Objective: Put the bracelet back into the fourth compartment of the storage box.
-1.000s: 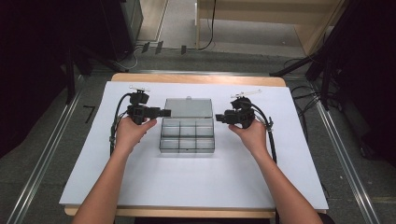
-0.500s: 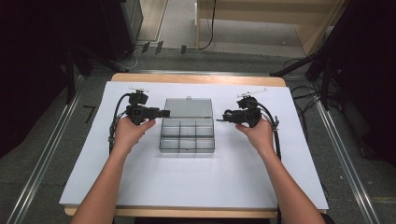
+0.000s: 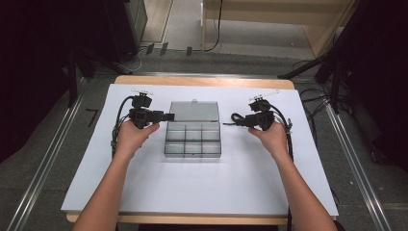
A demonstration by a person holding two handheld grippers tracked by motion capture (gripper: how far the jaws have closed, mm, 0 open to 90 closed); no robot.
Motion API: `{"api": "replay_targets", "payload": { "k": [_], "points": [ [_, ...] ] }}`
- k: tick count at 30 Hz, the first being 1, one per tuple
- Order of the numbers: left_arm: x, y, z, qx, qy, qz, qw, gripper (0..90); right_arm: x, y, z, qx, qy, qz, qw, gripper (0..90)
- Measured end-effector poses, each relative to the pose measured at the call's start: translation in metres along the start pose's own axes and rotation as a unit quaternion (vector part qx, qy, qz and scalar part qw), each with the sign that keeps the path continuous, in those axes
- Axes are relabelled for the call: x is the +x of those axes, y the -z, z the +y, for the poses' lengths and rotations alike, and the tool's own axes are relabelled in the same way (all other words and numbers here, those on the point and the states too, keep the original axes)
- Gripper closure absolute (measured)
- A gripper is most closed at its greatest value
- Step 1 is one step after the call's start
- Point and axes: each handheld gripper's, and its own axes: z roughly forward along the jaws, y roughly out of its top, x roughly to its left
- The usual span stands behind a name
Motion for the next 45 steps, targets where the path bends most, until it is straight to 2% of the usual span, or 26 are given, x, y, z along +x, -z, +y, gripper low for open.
{"api": "replay_targets", "payload": {
  "k": [11, 24, 37, 39, 45],
  "points": [
    [-0.001, 0.000, -0.001, 0.004, -0.002, 0.003, 1.0000, 37.7, -0.011, 0.001, 0.001, 0.016, -0.011, -0.005, 0.9998, 39.9],
    [0.000, 0.000, -0.002, 0.007, -0.004, 0.001, 1.0000, 37.6, -0.019, -0.007, 0.000, 0.035, -0.015, -0.019, 0.9991, 37.2],
    [0.003, 0.003, -0.004, 0.005, 0.001, 0.007, 1.0000, 37.6, -0.014, -0.028, 0.012, 0.043, 0.003, -0.028, 0.9987, 35.7],
    [0.003, 0.003, -0.004, 0.006, 0.002, 0.007, 1.0000, 37.6, -0.013, -0.033, 0.014, 0.054, 0.007, -0.033, 0.9980, 35.5],
    [0.005, 0.005, -0.005, 0.003, 0.005, 0.009, 0.9999, 37.7, -0.011, -0.048, 0.018, 0.061, 0.013, -0.042, 0.9972, 35.9]
  ]
}}
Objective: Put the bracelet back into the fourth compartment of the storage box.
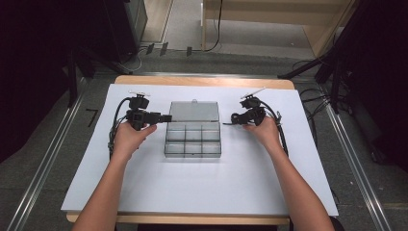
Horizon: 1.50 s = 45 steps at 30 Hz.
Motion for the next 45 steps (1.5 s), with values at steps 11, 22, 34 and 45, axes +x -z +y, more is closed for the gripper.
{"api": "replay_targets", "payload": {
  "k": [11, 22, 34, 45],
  "points": [
    [0.000, 0.000, 0.000, -0.001, 0.001, 0.000, 1.0000, 37.7, 0.005, 0.002, -0.004, -0.001, 0.021, -0.031, 0.9993, 62.0],
    [0.000, 0.000, 0.000, 0.001, 0.000, -0.002, 1.0000, 37.6, 0.000, 0.010, -0.004, 0.004, 0.001, -0.013, 0.9999, 77.7],
    [0.000, 0.001, 0.001, 0.004, 0.000, -0.004, 1.0000, 37.3, 0.006, 0.032, -0.004, -0.008, -0.010, 0.016, 0.9998, 77.6],
    [0.000, 0.000, 0.001, 0.007, -0.003, -0.007, 0.9999, 37.0, 0.019, 0.050, -0.004, -0.014, -0.006, 0.031, 0.9994, 77.6]
  ]
}}
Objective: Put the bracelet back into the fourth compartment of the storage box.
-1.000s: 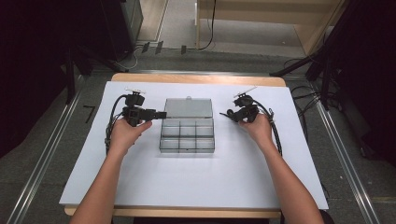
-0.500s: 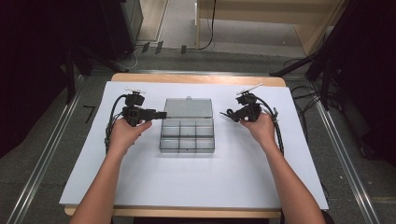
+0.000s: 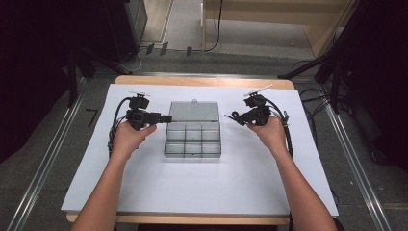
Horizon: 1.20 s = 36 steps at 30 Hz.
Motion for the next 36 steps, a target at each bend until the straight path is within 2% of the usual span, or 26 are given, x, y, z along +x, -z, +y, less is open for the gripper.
{"api": "replay_targets", "payload": {
  "k": [13, 27, 32, 36],
  "points": [
    [-0.002, -0.002, 0.001, 0.007, -0.007, -0.002, 0.9999, 36.7, 0.014, 0.011, 0.000, -0.003, 0.008, 0.011, 0.9999, 77.5],
    [-0.004, -0.002, 0.003, 0.008, -0.012, -0.004, 0.9999, 36.6, 0.034, 0.019, -0.001, -0.003, 0.028, 0.024, 0.9993, 77.5],
    [-0.005, -0.001, 0.003, 0.008, -0.018, 0.007, 0.9998, 36.5, 0.043, 0.019, -0.001, -0.003, 0.036, 0.028, 0.9989, 77.5],
    [-0.006, -0.001, 0.004, 0.010, -0.020, 0.007, 0.9997, 36.4, 0.047, 0.019, -0.002, -0.001, 0.043, 0.031, 0.9986, 77.5]
  ]
}}
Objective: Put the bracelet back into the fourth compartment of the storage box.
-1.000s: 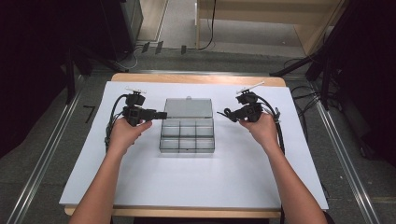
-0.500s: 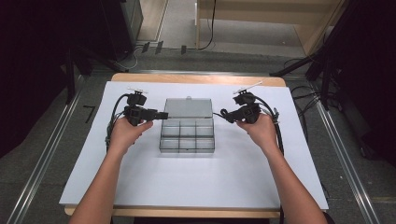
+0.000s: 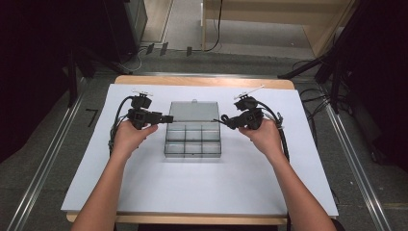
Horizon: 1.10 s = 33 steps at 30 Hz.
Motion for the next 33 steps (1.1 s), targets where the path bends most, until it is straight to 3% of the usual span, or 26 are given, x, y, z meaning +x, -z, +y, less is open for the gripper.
{"api": "replay_targets", "payload": {
  "k": [15, 33],
  "points": [
    [-0.001, 0.001, 0.001, 0.000, -0.002, -0.004, 1.0000, 36.1, 0.023, -0.002, 0.001, 0.001, 0.021, 0.016, 0.9996, 77.4],
    [-0.001, 0.001, 0.001, 0.002, -0.002, -0.006, 1.0000, 35.9, 0.036, -0.008, 0.002, 0.006, 0.034, 0.031, 0.9989, 77.3]
  ]
}}
